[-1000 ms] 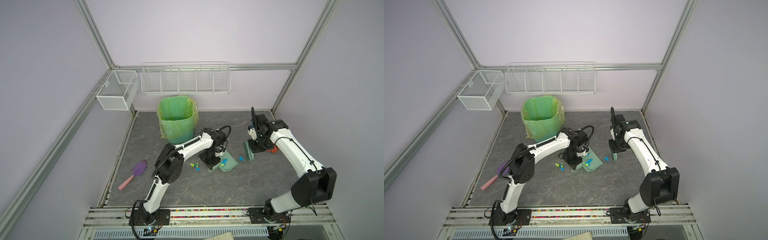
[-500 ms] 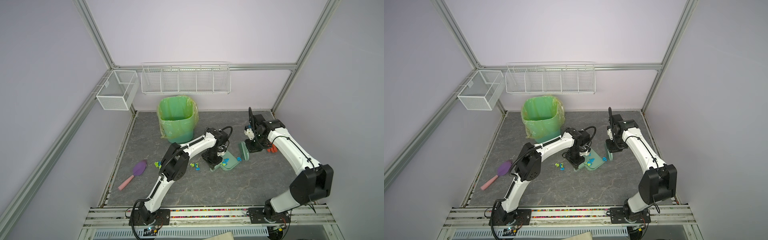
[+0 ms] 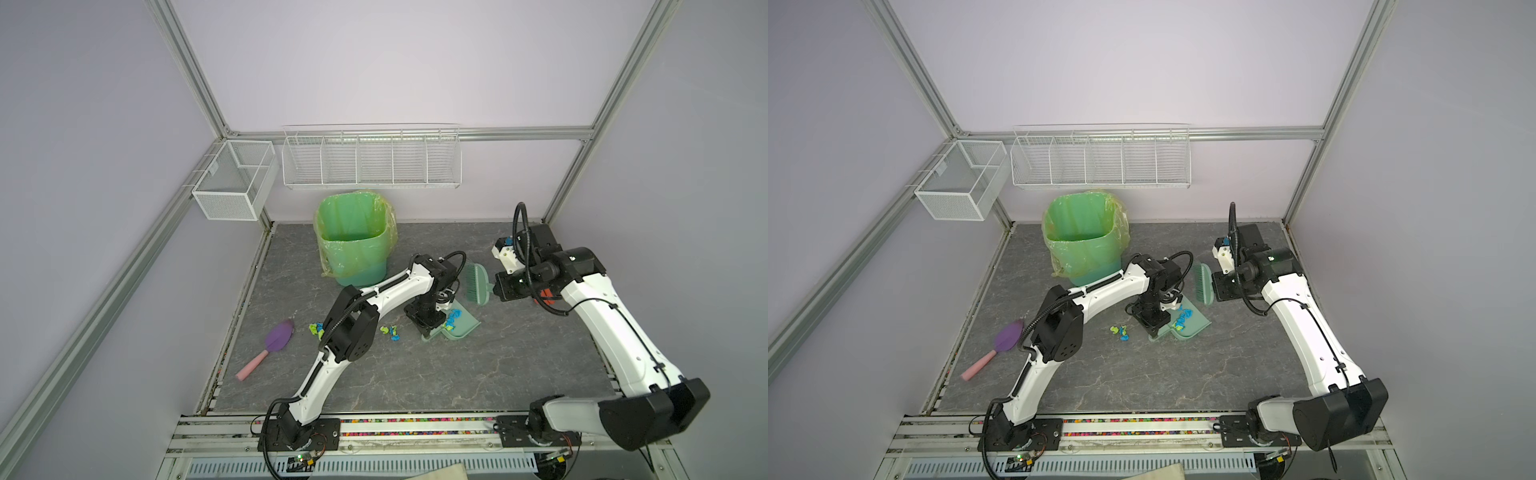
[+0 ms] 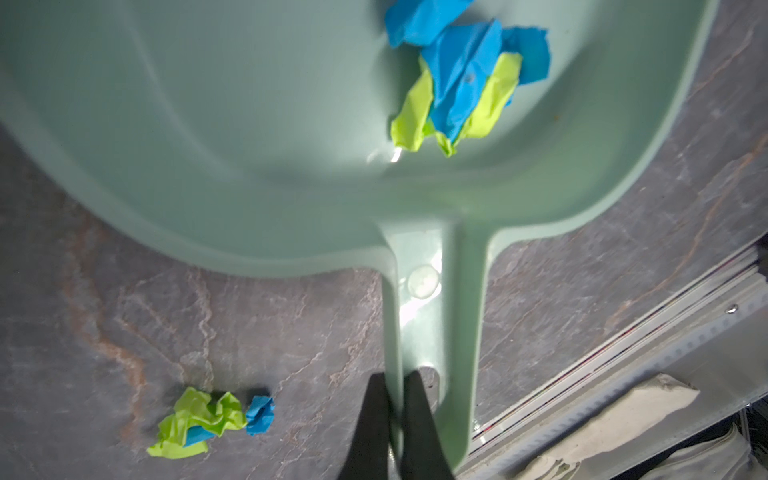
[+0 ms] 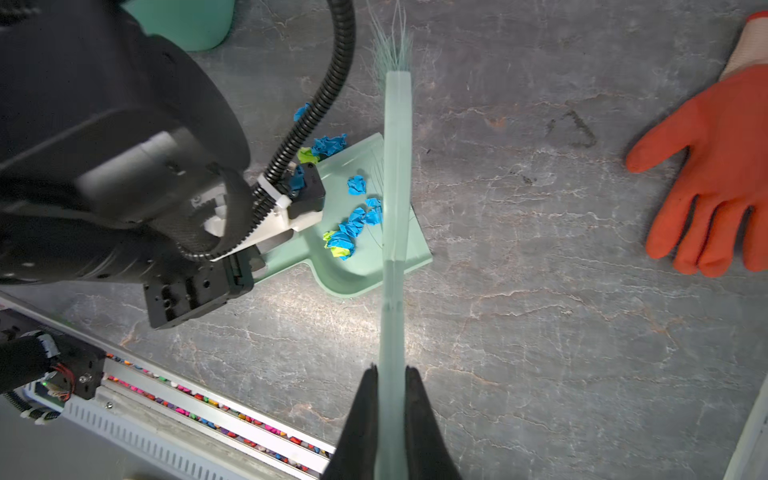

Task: Sweep away the paper scraps from the table
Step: 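Sweep more scraps toward the dustpan with the right gripper's brush, then carry the filled dustpan to the wastebasket with left gripper while right brush withdraws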

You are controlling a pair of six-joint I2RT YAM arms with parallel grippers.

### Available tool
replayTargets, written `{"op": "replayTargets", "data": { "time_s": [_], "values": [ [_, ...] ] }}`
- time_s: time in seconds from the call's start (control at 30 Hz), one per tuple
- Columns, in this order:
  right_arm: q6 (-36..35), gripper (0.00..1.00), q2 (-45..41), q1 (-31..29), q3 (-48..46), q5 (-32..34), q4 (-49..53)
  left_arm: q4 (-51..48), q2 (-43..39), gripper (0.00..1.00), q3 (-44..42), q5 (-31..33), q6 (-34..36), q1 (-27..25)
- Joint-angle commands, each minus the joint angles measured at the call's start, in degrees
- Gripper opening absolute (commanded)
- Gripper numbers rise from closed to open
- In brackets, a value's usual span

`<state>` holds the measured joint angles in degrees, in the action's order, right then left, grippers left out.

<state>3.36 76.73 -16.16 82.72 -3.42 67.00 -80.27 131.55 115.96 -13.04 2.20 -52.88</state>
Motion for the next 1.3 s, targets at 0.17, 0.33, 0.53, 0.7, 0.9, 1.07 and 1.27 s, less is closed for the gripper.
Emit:
{"op": "replayTargets", "data": {
  "time_s": [0.17,0.33,0.53,0.7,0.9,1.07,1.27],
  "values": [
    [0.0,0.07,-4.9,1.8,-2.4,10.1,2.2,-1.0,-1.5,0.00,4.2,2.2,-2.3,0.2],
    [1.6,0.07,-8.9,4.0,-4.9,13.6,1.0,0.1,-2.8,0.00,5.6,2.5,-3.8,0.4],
    [2.0,0.07,-11.9,6.2,-6.2,13.9,0.0,-1.0,-3.6,0.00,8.3,4.6,-4.6,0.4],
    [2.4,0.07,-13.4,6.5,-7.0,15.8,-0.3,-3.5,-5.2,0.00,11.9,4.9,-4.7,0.6],
    [2.2,0.07,-14.9,6.6,-7.5,14.3,-0.2,-5.4,-7.2,0.00,15.6,7.8,-5.2,1.2],
    [2.6,0.07,-15.2,6.7,-10.2,13.2,-1.6,-6.7,-7.5,0.00,18.2,10.5,-5.5,2.2],
    [3.0,0.07,-15.2,6.7,-13.0,12.2,-3.7,-8.6,-7.2,0.00,22.8,12.5,-6.0,2.8]
  ]
}}
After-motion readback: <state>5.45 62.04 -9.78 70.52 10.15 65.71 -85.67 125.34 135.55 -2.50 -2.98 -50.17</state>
